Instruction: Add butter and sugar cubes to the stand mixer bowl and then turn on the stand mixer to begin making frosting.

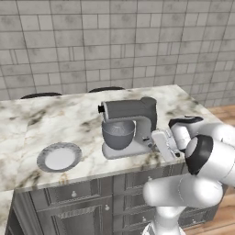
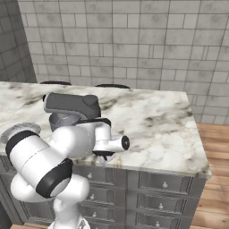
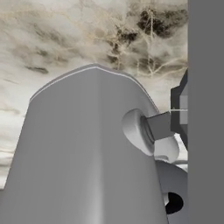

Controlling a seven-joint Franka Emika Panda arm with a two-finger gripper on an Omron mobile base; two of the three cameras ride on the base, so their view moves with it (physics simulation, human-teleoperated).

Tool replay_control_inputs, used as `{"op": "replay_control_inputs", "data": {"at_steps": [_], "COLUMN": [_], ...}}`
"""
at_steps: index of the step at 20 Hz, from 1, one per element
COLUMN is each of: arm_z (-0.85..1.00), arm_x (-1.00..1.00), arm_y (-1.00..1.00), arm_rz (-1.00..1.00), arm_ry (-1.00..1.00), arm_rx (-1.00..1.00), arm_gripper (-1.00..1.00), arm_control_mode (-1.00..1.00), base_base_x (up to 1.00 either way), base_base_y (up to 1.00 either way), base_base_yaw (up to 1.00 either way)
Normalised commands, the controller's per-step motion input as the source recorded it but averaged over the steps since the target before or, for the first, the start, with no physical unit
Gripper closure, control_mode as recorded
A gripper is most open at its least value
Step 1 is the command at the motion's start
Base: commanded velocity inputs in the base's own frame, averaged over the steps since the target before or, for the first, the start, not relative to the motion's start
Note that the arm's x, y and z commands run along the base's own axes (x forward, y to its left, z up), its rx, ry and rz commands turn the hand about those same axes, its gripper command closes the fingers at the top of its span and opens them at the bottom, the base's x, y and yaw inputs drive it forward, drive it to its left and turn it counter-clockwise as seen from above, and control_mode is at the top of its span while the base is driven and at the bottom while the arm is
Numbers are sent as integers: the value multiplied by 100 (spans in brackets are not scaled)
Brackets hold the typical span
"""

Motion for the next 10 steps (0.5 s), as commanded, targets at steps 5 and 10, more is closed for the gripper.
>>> {"op": "replay_control_inputs", "data": {"at_steps": [5,10], "arm_z": [-5,-10], "arm_x": [0,1], "arm_y": [57,71], "arm_rz": [0,0], "arm_ry": [14,14], "arm_rx": [18,18], "arm_gripper": [100,100], "arm_control_mode": [-100,-100], "base_base_x": [0,0], "base_base_y": [0,0], "base_base_yaw": [0,0]}}
